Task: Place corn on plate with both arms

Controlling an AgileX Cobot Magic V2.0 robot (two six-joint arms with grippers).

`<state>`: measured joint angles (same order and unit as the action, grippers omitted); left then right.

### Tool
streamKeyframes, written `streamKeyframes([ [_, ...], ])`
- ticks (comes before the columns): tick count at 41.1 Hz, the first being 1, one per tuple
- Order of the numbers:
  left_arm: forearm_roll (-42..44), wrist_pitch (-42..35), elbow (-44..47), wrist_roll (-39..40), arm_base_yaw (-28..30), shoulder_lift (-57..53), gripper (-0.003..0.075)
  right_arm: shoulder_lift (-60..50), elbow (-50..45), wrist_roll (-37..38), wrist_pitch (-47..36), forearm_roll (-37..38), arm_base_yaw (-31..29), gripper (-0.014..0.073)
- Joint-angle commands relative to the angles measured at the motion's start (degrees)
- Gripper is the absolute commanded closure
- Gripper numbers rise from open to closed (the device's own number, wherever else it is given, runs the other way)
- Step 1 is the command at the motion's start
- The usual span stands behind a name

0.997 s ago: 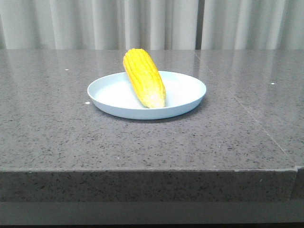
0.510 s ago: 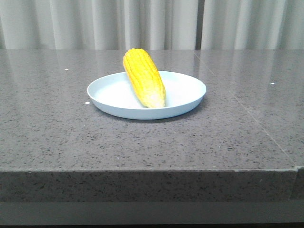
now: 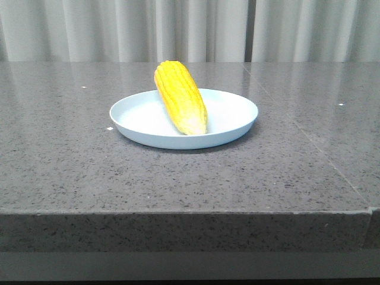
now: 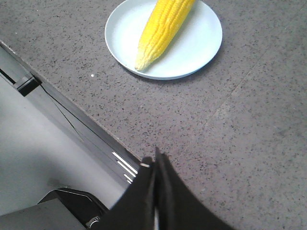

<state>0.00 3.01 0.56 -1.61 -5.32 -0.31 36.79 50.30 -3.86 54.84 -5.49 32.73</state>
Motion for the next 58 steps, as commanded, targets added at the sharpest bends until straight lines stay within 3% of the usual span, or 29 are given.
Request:
streamKeyframes([
  [1,-0.50,-5.02,1.23,-0.08,0.53,-0.87,0.0741,0.02,1.37,-0.29,-3.84,-0.39,-0.04,0.0663],
  [11,-0.50,-5.02,1.23,-0.08,5.68,-0.87,0.0741,0.02,1.37,-0.29,-3.84,-0.39,-0.04,0.0663],
  [46,-0.50,-5.02,1.23,-0.08,5.79,-0.98,0.0741,0.02,1.37,-0.29,-3.84,-0.39,-0.04,0.0663],
  [52,-0.50,-5.02,1.23,-0.08,5.79,-0.87,0.0741,-4.44,-3.00,-0.35,-8.05,-0.21,-2.14,0.0663],
  [58,-0.50,-5.02,1.23,-0.08,5.79,-0.87,0.0741,-15.19,-14.76,-0.35,-22.08,-0.21,-12.20,0.0663],
])
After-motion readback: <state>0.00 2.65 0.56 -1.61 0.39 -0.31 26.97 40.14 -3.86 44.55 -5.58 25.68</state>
